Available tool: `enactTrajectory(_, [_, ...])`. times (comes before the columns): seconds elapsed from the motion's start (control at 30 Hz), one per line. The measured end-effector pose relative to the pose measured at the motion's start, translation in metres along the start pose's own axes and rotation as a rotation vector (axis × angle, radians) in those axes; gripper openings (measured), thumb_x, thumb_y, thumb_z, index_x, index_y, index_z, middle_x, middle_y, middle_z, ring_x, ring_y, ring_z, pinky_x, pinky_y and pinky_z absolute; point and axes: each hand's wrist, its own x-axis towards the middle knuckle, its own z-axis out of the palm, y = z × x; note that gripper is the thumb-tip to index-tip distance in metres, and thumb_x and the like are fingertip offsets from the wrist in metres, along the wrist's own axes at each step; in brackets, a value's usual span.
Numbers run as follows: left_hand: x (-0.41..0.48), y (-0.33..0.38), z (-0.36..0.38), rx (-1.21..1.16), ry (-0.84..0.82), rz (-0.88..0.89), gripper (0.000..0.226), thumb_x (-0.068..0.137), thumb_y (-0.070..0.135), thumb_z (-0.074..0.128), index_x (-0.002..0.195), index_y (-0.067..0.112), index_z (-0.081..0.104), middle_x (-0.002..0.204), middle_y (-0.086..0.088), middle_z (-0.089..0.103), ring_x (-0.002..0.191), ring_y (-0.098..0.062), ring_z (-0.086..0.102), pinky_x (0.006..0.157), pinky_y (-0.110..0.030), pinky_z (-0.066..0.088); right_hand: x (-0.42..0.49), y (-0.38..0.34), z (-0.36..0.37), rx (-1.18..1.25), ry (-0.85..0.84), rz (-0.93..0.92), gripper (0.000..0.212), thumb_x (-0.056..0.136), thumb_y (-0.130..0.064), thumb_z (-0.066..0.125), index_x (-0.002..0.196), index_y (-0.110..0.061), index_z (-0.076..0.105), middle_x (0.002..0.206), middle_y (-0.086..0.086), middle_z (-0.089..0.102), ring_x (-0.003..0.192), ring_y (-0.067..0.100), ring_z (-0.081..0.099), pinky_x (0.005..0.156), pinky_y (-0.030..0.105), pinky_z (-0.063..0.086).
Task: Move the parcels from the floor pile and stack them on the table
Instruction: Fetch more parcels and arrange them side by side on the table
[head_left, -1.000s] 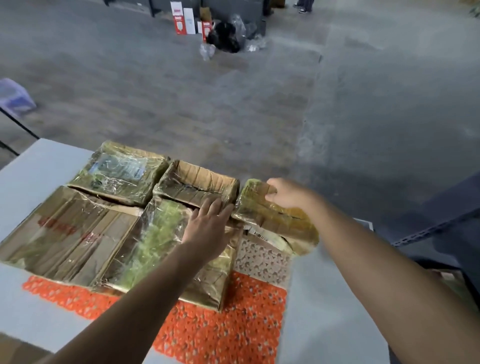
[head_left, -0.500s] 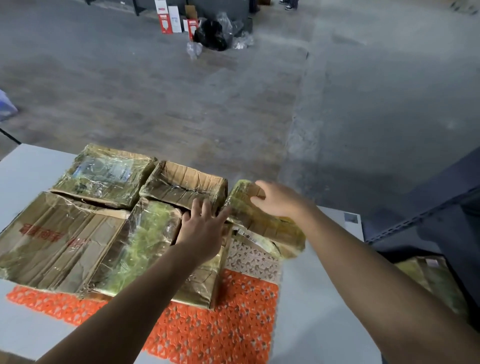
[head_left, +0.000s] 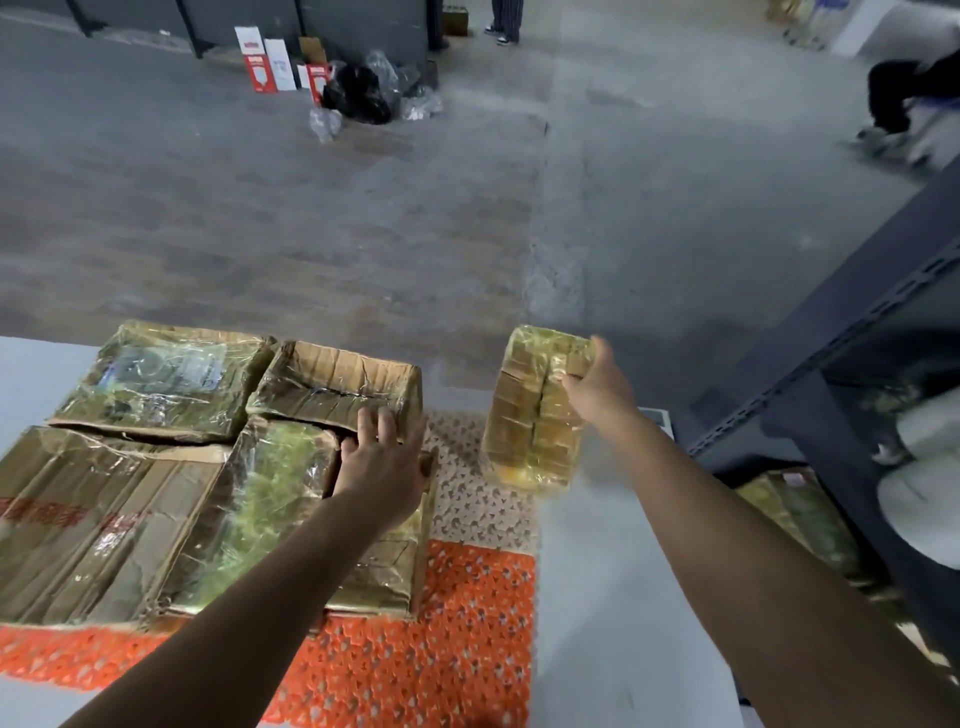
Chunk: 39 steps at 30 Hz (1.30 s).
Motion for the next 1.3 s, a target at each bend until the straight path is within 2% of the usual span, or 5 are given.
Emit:
enactTrajectory(0.3, [0.002,-0.003,0.004,-0.010,0.006,0.012,0.065,0.099,0.041,0.032,0.153,0.028,-0.002,0.158,-0.022,0.001,0.144,-0.046,0.001,0.111,-0.056,0.027,-0.026,0.021,0.021,0.788,-0.073,0.407,0.053,0.092,-0.003,0.057,0.139,0.003,0.035,0.116,0.017,0.056,0.078,0.024,0.065,0.052,0.025,0.056])
enactTrajectory(0.53, [0.004,-0.006,-0.001,0.044,0.002,0.070,0.070,0.099,0.045,0.033,0.152,0.031,-0.010,0.160,-0.012,-0.015,0.143,-0.049,0.002,0.106,-0.054,0.034,-0.046,0.016,0.022,-0.093,-0.047,0.259,0.058,0.083,-0.053,0.052,0.113,-0.005,0.061,0.101,0.011,0.068,0.083,0.027,0.068,0.078,0.038,0.058])
enactTrajectory(0.9, [0.003,-0.006,-0.002,0.076,-0.010,0.089,0.069,0.099,0.038,0.033,0.153,0.030,-0.009,0.159,-0.015,-0.014,0.141,-0.053,0.002,0.108,-0.055,0.035,-0.055,0.025,0.018,-0.278,-0.221,0.136,0.049,0.104,-0.036,0.030,0.073,-0.005,0.053,0.085,0.012,0.068,0.076,0.026,0.067,0.065,0.028,0.047])
enactTrajectory(1.07, [0.003,-0.007,-0.009,0.121,-0.009,0.082,0.071,0.097,0.041,0.037,0.153,0.031,-0.006,0.160,-0.015,-0.009,0.142,-0.049,0.008,0.109,-0.057,0.030,-0.060,0.021,0.038,-0.356,0.038,0.049,0.035,0.103,-0.020,0.035,0.136,-0.010,0.041,0.121,0.015,0.058,0.104,0.032,0.060,0.070,0.035,0.040])
enactTrajectory(1.3, [0.003,-0.009,-0.010,0.137,0.061,0.097,0.071,0.096,0.043,0.043,0.153,0.029,0.004,0.159,-0.016,0.003,0.143,-0.037,0.016,0.112,-0.054,0.024,-0.065,0.023,0.022,-0.342,-0.039,-0.094,0.042,0.103,-0.025,0.032,0.142,-0.010,0.036,0.118,0.013,0.060,0.099,0.028,0.059,0.069,0.031,0.037])
